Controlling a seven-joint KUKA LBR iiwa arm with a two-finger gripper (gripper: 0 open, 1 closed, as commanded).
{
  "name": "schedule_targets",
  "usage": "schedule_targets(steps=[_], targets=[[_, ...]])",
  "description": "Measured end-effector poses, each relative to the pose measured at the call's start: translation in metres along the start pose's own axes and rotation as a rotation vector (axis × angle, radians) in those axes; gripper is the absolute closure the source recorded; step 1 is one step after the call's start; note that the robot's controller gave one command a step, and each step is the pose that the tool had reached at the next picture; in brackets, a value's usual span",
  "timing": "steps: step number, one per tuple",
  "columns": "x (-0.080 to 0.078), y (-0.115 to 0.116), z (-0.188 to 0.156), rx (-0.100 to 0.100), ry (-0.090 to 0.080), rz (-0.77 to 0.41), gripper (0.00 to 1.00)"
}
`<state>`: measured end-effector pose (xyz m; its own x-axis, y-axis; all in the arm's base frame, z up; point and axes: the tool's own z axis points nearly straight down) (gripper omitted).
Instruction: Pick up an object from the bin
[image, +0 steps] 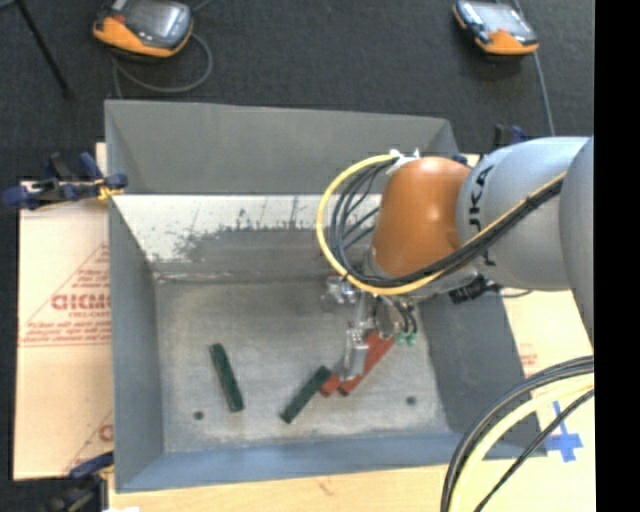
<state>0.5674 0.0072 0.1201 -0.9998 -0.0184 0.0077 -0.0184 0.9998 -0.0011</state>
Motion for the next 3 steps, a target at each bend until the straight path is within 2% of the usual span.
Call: schedule_targets(steps=[1,2,3], targets=[[0.0489,-0.0007,0.0538,0.0,-0.001,-0.034,0.0],[0.0449,-0.0006,0.05,0.001,-0.011,-0.034,1.0],[0.0451,-0.0006,0.0501,0.001,-0.01,-0.034,0.0]])
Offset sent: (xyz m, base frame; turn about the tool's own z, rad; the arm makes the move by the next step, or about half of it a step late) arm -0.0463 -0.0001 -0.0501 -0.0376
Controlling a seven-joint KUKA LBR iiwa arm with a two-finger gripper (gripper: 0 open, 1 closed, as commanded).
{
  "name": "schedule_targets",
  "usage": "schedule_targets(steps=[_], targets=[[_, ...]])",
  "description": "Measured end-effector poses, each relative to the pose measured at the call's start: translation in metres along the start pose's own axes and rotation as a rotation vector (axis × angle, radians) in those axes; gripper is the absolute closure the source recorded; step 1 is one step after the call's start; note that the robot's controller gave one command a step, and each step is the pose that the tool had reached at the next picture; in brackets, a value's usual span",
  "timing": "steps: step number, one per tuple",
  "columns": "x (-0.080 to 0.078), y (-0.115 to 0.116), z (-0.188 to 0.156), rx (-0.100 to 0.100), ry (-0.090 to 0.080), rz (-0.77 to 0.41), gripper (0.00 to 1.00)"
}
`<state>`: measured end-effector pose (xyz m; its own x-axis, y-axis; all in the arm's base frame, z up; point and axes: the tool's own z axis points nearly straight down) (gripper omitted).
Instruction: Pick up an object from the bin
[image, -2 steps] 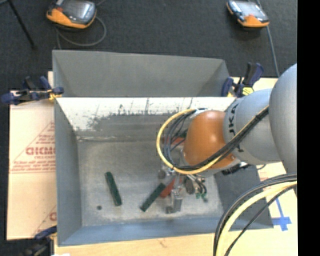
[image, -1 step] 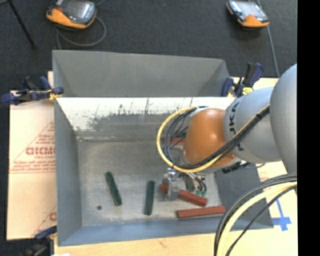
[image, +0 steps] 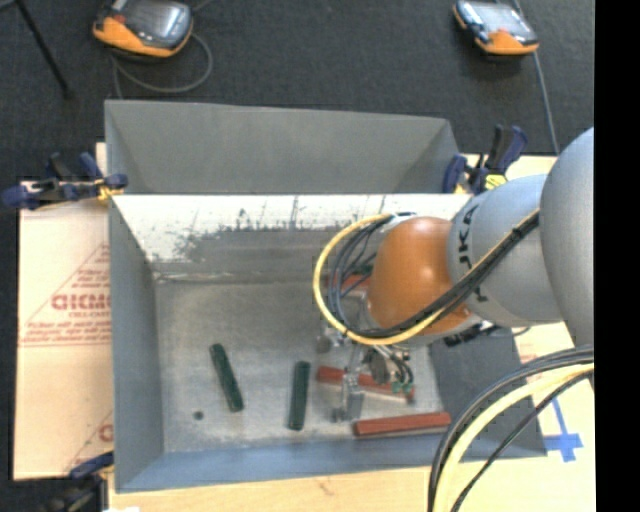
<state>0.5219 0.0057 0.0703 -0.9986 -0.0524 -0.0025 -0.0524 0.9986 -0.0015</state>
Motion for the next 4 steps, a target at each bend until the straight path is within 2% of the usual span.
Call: schedule_targets(steps=[1,2,3,4], targets=[[0.0,0.0,0.0,0.0,0.0,0.0,1.0],[0.025,-0.047,0.0,0.001,0.003,-0.063,1.0],[0.038,-0.071,-0.151,0.002,-0.008,-0.047,1.0],[0.039,-0.07,-0.146,-0.001,-0.001,-0.047,0.0]])
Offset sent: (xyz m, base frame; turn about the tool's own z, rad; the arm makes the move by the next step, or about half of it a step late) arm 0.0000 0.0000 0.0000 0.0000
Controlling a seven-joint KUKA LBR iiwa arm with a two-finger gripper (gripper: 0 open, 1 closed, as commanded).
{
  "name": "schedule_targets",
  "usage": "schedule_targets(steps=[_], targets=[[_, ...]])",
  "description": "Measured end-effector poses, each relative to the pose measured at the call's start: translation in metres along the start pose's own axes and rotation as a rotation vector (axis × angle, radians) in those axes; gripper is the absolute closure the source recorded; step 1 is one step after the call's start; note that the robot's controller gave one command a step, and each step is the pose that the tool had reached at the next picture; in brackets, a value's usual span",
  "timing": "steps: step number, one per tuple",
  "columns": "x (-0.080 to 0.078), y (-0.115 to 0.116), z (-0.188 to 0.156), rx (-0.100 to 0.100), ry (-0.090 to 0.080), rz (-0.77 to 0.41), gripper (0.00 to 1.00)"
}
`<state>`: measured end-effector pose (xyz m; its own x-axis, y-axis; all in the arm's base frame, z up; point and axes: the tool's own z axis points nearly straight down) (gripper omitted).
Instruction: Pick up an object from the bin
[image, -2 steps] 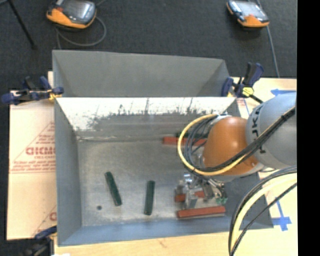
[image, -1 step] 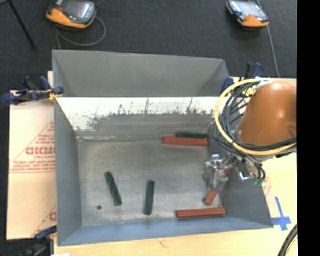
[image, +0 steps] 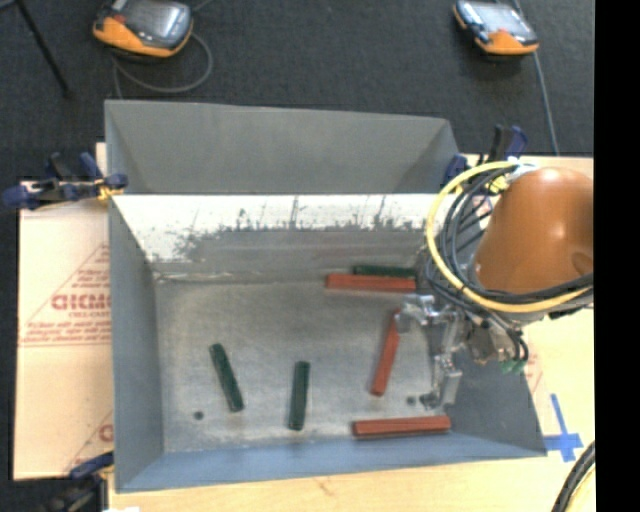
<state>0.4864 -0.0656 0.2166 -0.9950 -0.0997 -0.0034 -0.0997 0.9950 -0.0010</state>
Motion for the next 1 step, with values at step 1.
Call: schedule_targets(steps=[1], targets=[[-0.0657,-0.0124,0.1492,0.0,0.001,-0.255,0.0]])
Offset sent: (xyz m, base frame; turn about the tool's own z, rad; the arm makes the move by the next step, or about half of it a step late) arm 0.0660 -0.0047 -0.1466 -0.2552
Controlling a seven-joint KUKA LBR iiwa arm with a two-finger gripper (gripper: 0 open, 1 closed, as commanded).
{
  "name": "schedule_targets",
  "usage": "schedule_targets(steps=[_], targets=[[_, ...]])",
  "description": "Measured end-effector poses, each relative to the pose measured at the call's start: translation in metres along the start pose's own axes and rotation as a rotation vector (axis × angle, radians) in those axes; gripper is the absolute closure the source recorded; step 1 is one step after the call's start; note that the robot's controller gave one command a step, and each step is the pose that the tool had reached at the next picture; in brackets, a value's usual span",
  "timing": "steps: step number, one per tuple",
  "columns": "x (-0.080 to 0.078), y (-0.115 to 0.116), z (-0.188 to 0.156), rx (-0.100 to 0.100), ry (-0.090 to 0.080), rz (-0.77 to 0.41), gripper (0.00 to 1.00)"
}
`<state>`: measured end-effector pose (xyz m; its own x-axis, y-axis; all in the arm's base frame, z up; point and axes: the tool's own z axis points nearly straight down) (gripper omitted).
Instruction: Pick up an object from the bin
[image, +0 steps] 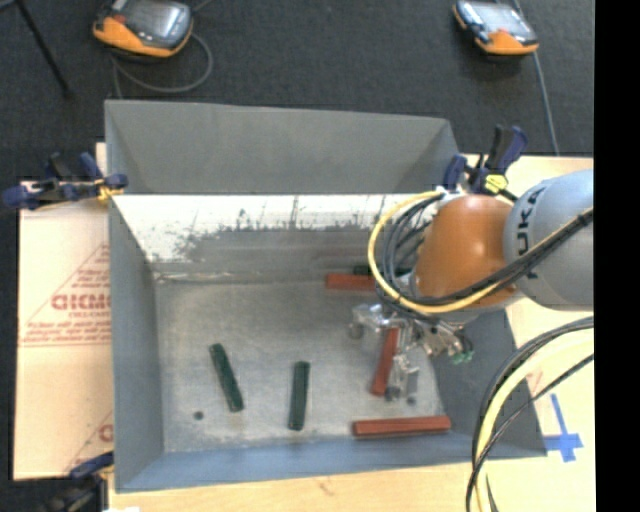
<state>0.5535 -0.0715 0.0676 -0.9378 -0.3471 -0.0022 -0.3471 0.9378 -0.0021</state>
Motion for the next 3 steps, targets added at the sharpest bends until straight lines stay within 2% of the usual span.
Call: schedule_targets(steps=[1,2,3], targets=[[0.0,0.0,-0.003,0.0,-0.003,0.003,1.0],[0.015,-0.003,-0.148,0.004,-0.007,-0.139,1.0],[0.01,0.049,-0.158,-0.001,-0.003,-0.451,1.0]])
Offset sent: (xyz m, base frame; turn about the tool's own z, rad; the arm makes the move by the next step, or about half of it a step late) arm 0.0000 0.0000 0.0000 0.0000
